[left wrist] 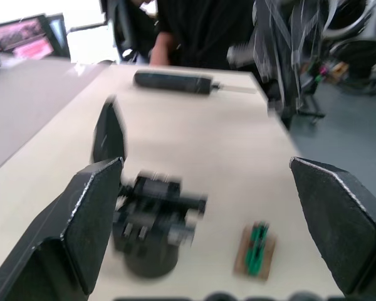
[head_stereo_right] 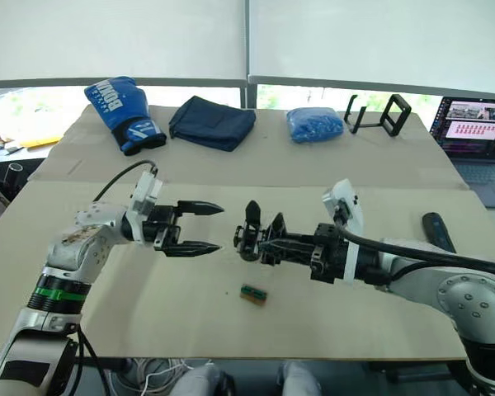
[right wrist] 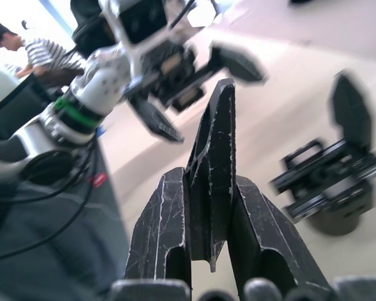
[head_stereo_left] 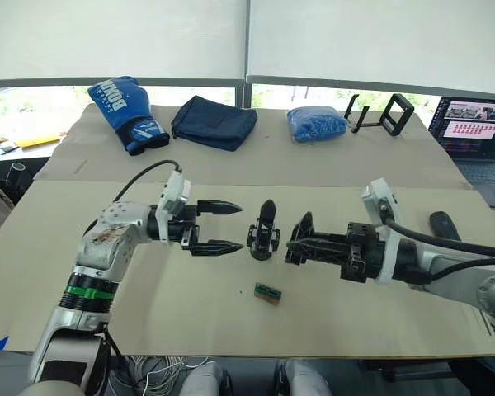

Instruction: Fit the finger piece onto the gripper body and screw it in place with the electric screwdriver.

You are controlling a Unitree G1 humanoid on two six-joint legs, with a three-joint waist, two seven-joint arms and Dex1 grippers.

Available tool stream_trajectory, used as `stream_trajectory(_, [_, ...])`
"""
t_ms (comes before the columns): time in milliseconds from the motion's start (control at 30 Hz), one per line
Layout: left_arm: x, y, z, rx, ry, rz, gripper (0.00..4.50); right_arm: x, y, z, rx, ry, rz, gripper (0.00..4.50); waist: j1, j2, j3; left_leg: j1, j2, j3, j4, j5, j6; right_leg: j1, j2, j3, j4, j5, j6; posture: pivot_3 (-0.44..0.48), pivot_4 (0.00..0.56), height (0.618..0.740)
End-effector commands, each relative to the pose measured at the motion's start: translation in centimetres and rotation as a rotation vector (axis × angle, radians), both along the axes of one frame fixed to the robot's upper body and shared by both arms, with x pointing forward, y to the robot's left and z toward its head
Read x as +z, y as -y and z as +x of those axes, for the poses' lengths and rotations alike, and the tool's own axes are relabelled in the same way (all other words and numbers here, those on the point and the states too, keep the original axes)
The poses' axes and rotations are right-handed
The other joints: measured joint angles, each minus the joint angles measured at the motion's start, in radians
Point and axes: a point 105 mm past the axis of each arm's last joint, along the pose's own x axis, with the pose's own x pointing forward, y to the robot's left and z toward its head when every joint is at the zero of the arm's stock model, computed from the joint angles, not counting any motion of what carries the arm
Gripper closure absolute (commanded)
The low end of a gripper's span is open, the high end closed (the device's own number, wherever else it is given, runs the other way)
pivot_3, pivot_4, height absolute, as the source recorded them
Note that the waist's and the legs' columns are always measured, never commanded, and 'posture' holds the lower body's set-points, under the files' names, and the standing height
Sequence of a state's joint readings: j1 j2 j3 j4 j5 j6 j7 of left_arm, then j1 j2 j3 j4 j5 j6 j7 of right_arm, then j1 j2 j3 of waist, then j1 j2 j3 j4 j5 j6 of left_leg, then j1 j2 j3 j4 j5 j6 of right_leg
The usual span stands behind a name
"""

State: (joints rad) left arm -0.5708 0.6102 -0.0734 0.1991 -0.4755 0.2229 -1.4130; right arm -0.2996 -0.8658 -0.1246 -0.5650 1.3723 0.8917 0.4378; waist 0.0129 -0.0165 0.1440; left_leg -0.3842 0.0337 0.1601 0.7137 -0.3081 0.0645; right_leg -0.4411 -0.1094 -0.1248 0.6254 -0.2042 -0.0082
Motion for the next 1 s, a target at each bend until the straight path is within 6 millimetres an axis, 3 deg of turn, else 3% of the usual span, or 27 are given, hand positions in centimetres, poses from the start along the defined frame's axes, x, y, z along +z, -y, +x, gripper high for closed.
stream_trajectory(33, [-1.2,-0.7,0.6,0.032,0.030,0.027,0.00,0.9,0.7,0.3,0.023,0.202,-0.026,4.09,0.001,0.000,0.000,0.000,0.000,0.000,0.000,0.000,0.000,0.000,0.000,0.000,0.000,0.000,0.000,0.000,0.150,0.740])
stream_trajectory(200, [-5.1,0.9,2.1,0.080,-0.009,0.049,0.00,0.8,1.8,2.3,-0.004,0.347,-0.024,4.09,0.005,0.000,0.000,-0.001,-0.001,0.001,0.002,-0.001,0.003,0.001,-0.001,-0.001,0.000,0.000,0.001,0.000,0.150,0.740])
stream_trajectory(400, [-7.7,2.6,3.6,0.111,0.033,0.092,0.00,-0.9,1.5,2.3,0.066,0.418,-0.109,4.09,0.000,-0.001,0.000,-0.001,-0.001,0.001,0.002,-0.001,0.003,0.000,-0.001,-0.001,0.000,0.001,0.001,0.000,0.150,0.740])
stream_trajectory(500, [-7.7,3.7,4.8,0.152,0.025,0.063,0.00,-1.1,1.1,2.1,0.076,0.414,-0.091,4.09,0.000,-0.001,0.000,-0.001,-0.001,0.001,0.002,-0.001,0.003,0.000,-0.001,-0.001,0.000,0.001,0.001,0.000,0.150,0.740])
stream_trajectory(700, [-8.1,5.8,4.2,0.019,0.022,0.090,0.00,-1.4,0.7,1.6,0.085,0.415,-0.085,4.09,-0.001,-0.001,0.000,-0.001,-0.001,0.001,0.003,-0.002,0.004,0.000,-0.002,-0.001,0.000,0.001,0.001,0.000,0.150,0.740])
stream_trajectory(1000, [-7.2,7.4,4.3,-0.025,0.048,0.070,0.00,-1.7,0.4,1.3,0.084,0.411,-0.076,4.09,-0.001,-0.001,0.000,-0.001,-0.001,0.001,0.003,-0.002,0.005,0.000,-0.002,-0.001,0.001,0.001,0.001,0.000,0.150,0.740])
